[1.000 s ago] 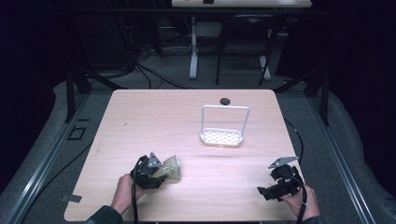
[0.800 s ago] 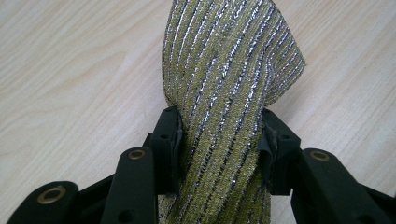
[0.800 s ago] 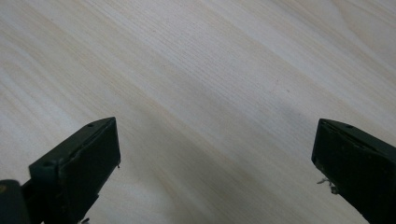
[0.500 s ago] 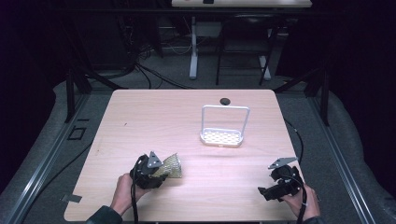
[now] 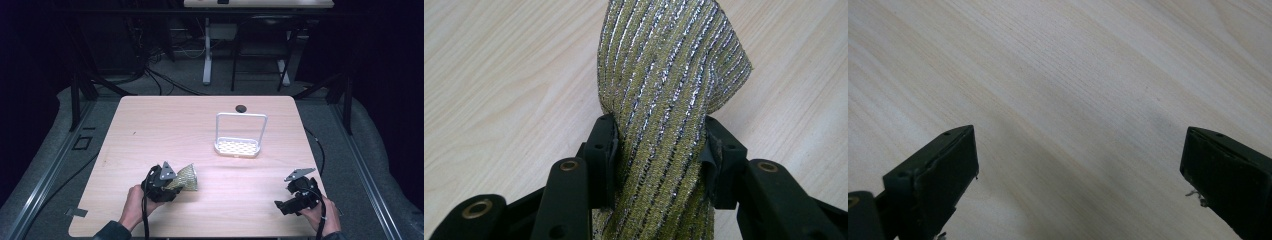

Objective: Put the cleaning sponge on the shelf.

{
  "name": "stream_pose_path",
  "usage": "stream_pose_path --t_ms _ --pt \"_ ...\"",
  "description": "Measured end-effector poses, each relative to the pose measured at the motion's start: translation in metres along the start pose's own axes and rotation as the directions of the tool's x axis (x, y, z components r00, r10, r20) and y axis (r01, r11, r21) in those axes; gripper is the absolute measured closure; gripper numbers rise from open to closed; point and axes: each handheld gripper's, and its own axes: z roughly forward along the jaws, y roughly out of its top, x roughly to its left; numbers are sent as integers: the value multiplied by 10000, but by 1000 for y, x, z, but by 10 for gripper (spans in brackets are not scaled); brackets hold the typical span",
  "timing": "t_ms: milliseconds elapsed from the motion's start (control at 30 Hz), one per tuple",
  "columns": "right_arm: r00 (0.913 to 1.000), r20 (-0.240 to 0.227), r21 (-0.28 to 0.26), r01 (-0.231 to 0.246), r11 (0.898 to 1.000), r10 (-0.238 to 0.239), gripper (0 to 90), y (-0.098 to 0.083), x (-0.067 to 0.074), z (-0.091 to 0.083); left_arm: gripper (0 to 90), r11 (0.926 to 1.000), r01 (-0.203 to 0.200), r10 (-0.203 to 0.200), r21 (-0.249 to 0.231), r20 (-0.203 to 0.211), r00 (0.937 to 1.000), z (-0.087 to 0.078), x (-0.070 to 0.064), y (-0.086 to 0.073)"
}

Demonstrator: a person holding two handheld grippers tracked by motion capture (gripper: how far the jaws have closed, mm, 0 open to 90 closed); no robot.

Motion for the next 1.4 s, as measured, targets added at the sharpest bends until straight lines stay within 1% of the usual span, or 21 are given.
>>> stream_pose_path --t_ms 67,100,200,300,467,567,767,900,1100,1400 --pt "10000 -58 -9 -75 10000 75 13 0 1 1 561 10000 -30 30 -87 32 10000 0 -2 3" --pt "10000 -7 59 27 10000 -27 13 0 1 1 561 10000 -30 30 -87 32 10000 0 -2 3" --pt "10000 -11 45 73 10000 -73 13 1 2 2 561 9998 -70 71 -161 72 9999 0 -3 6" --pt "10000 -29 31 21 10000 -21 13 1 2 2 561 9997 -102 105 -208 141 9998 2 -5 8" --pt "10000 17 31 48 10000 -48 13 1 2 2 561 9996 -189 194 -224 194 9996 3 -7 12" --pt "10000 24 30 58 10000 -58 13 1 2 2 561 9993 -244 248 -272 160 9996 3 -8 15" --pt "9999 66 56 91 9999 -91 13 1 1 2 560 9989 -361 369 -306 260 9990 7 -11 20" --pt "10000 39 35 78 10000 -78 13 1 1 1 560 9984 -467 477 -306 318 9984 9 -13 25" --pt "10000 18 75 68 9999 -68 14 1 2 2 558 9981 -528 539 -309 336 9980 11 -15 30" --pt "10000 5 62 89 9999 -89 13 1 2 2 556 9970 -657 674 -415 410 9969 15 -17 37"
